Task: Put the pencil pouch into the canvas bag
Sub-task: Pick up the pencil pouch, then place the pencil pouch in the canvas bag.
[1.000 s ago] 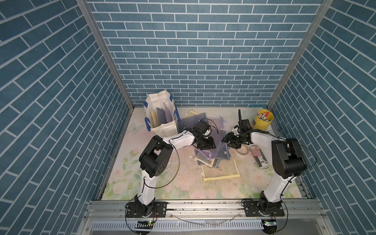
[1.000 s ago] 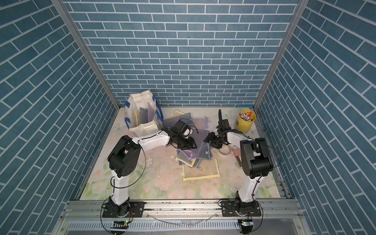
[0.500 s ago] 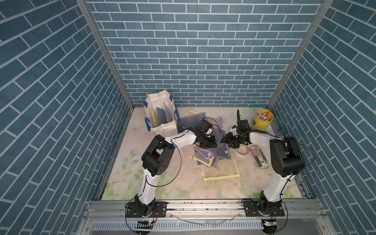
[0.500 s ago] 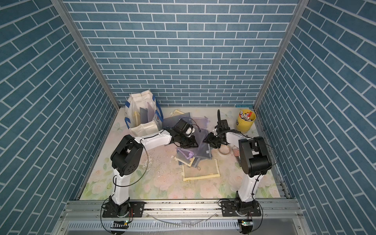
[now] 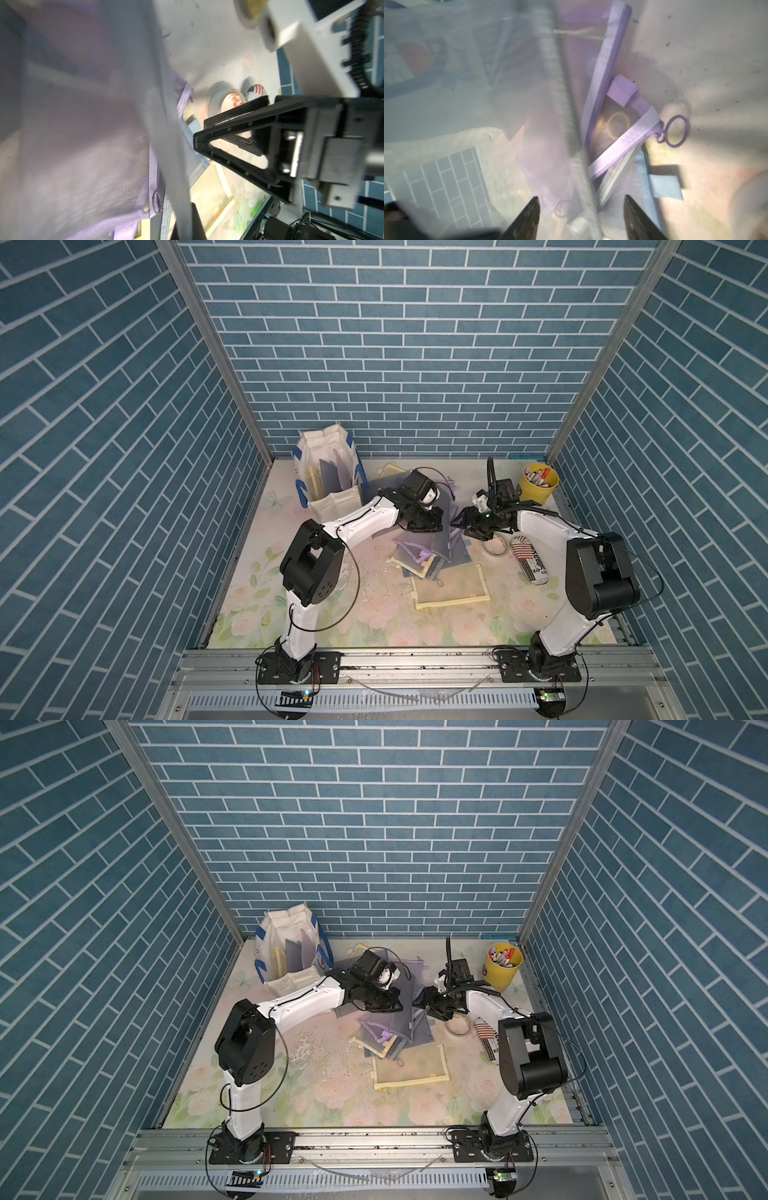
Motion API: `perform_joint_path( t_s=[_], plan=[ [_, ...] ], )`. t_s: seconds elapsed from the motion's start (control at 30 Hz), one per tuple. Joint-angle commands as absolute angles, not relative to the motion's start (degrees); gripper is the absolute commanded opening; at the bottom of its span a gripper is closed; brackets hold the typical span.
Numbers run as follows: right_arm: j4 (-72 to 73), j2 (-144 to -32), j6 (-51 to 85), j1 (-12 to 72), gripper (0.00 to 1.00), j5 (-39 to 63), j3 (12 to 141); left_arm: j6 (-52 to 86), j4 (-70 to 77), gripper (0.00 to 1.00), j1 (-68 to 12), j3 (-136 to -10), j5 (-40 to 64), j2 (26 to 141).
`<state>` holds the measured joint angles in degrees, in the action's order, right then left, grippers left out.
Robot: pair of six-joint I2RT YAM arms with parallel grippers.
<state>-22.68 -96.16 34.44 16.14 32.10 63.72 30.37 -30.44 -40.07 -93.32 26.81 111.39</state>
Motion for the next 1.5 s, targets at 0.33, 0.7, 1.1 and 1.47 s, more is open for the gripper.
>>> perform_joint_path(
  t_s=[0.33,0.7,1.1,1.47],
  plan=[
    [-34.54,-91.82,28.08,16.46,0.81,28.13,79.19,18.59,-54.34,0.0,-29.65,-109.55,20.6,97.81],
    [-38.32,-93.87,26.89,16.52,0.81,29.86,86.81,14.39,-62.3,0.0,-16.19,-125.32,20.51,99.16],
    [-36.02,-95.69,29.1,16.92,0.8,32.25,88.2,14.63,-66.17,0.0,-7.91,-137.48,20.5,110.5],
    [-36.65,-96.59,29.71,17.22,0.8,31.55,89.68,18.85,-59.41,0.0,-1.42,-127.98,26.25,106.68]
  ],
)
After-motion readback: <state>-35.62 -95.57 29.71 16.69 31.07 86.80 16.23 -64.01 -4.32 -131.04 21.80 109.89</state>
